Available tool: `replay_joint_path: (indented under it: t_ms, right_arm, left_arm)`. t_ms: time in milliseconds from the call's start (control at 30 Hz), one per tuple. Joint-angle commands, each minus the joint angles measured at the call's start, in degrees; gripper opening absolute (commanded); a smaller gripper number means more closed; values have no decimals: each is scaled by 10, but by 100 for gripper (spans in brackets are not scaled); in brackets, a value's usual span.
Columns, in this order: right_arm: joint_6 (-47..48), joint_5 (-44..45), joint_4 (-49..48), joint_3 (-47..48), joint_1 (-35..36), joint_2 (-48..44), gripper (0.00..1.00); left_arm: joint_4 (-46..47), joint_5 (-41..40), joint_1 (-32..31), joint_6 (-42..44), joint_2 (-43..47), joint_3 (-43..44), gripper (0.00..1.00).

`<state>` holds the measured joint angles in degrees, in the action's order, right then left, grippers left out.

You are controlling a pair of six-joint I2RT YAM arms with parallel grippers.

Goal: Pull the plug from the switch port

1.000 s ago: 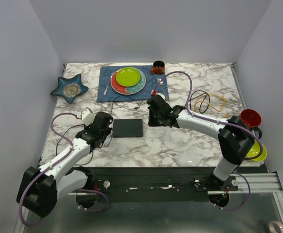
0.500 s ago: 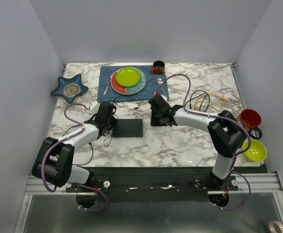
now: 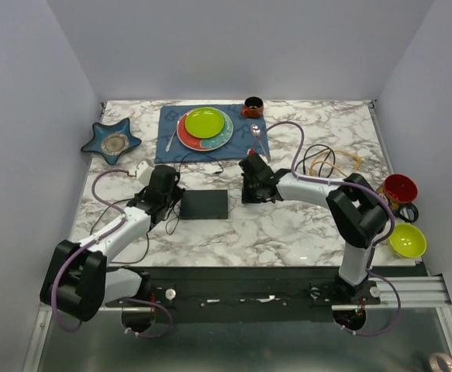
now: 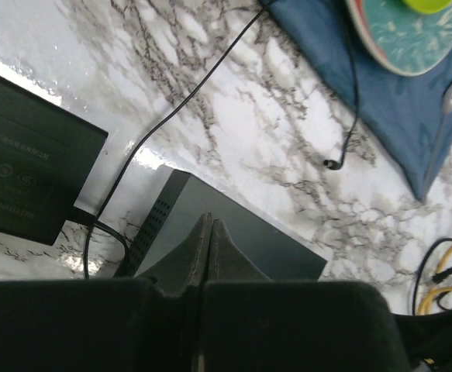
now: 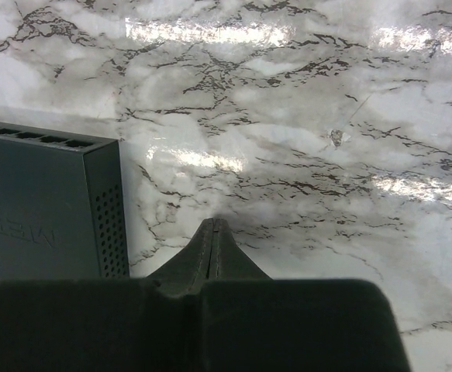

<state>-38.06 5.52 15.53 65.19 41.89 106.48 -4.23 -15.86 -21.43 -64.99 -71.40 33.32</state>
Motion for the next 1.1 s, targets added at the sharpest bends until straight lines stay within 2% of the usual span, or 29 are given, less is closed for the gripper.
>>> replay_joint_path:
  t_ms: [0,267,500,667,800,933,1067]
  right_arm:
    - [-7,-5,-19,-13,-1,3,0]
    - [-10,-8,-25,-21,-1,0,0]
    - [-8,-10,-27,-18,-1,0,1]
    - [-10,-22,-37,-19,-1,7,0]
    - [-16,-34,-48,-37,-1,1,0]
    - [-22,-29,-57,-79,-1,-31,0]
    - [-27,-20,-63,-129,-1,-77,0]
  left_arm:
    - [-37,-65,5,-5,44,24,1]
    - [-50,-51,17,-7,-37,27,1]
    - [-37,-48,18,-15,-73,16,1]
    - [4,32,12,6,-115,18,1]
    - [16,50,-30,-4,-142,25,0]
    - [24,36,-118,-25,-146,28,0]
    - [37,39,-167,-49,-161,32,0]
